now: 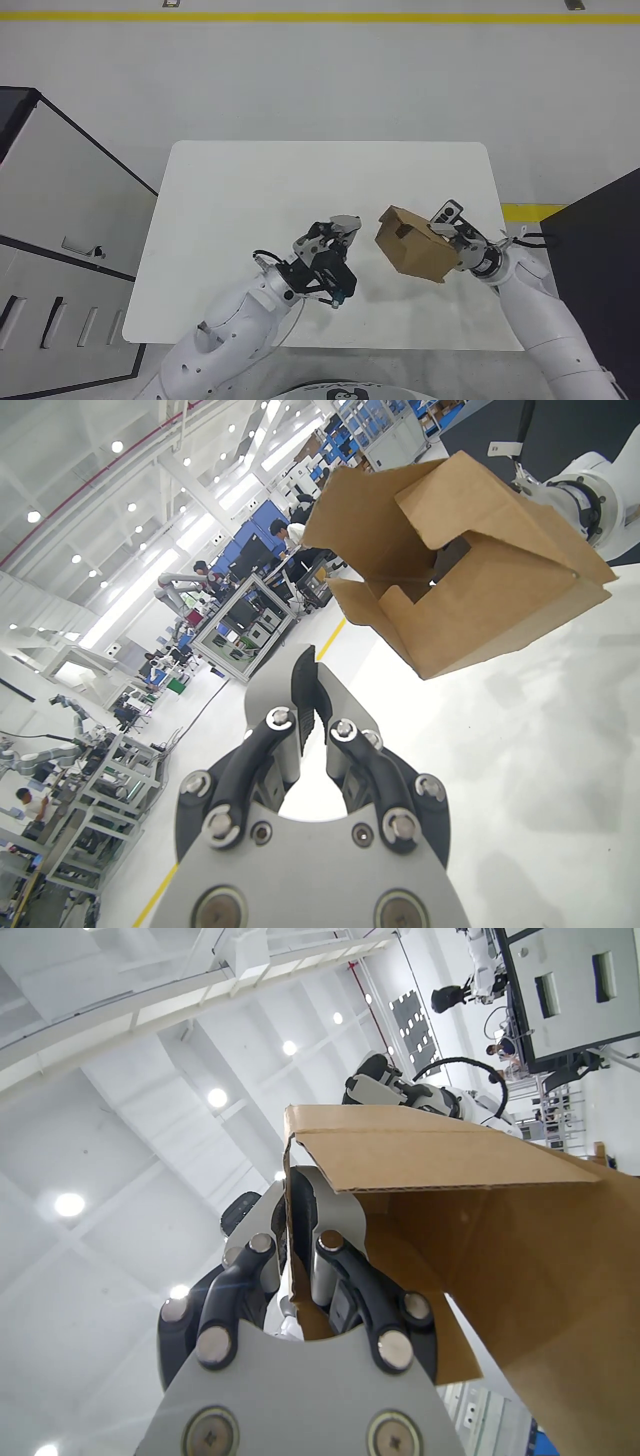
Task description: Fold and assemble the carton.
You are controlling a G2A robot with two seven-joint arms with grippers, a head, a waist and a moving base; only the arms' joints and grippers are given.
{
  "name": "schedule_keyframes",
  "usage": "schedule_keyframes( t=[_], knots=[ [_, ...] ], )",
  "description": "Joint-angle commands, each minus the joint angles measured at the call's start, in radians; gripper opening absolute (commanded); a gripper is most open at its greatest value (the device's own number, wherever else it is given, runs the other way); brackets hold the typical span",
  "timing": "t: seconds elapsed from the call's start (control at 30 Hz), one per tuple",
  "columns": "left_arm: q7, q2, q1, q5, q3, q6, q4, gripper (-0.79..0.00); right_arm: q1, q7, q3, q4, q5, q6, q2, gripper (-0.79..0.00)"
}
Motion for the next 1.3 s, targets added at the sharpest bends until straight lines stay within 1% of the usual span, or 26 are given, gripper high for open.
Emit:
schedule_keyframes(
  t=[0.0, 0.13, 0.3, 0.47, 0.83, 1.07, 1.27],
  knots=[
    [-0.002, 0.000, 0.002, 0.013, 0.001, -0.001, 0.002, -0.785, 0.003, 0.009, -0.004, 0.004, 0.002, 0.016, 0.000, -0.785],
    [0.017, -0.002, -0.001, -0.004, 0.012, -0.006, 0.003, -0.785, 0.004, 0.025, -0.019, 0.001, -0.026, 0.040, 0.001, -0.785],
    [0.039, -0.007, -0.021, -0.011, 0.033, -0.021, 0.008, -0.785, 0.004, 0.034, -0.031, -0.006, -0.063, 0.046, 0.003, -0.785],
    [0.051, -0.011, -0.031, -0.018, 0.060, -0.046, 0.015, -0.785, 0.001, 0.029, -0.032, -0.010, -0.063, 0.040, 0.003, -0.785],
    [0.062, -0.017, -0.047, -0.018, 0.095, -0.064, 0.019, -0.785, -0.007, -0.010, -0.032, -0.020, -0.048, 0.035, 0.002, -0.785],
    [0.055, -0.018, -0.055, 0.009, 0.102, -0.071, 0.024, -0.785, -0.003, -0.013, -0.039, -0.020, -0.058, 0.034, 0.001, -0.785],
    [0.030, -0.017, -0.061, 0.074, 0.111, -0.084, 0.029, -0.785, 0.001, -0.036, -0.047, -0.010, -0.075, 0.041, 0.001, -0.785]
  ],
)
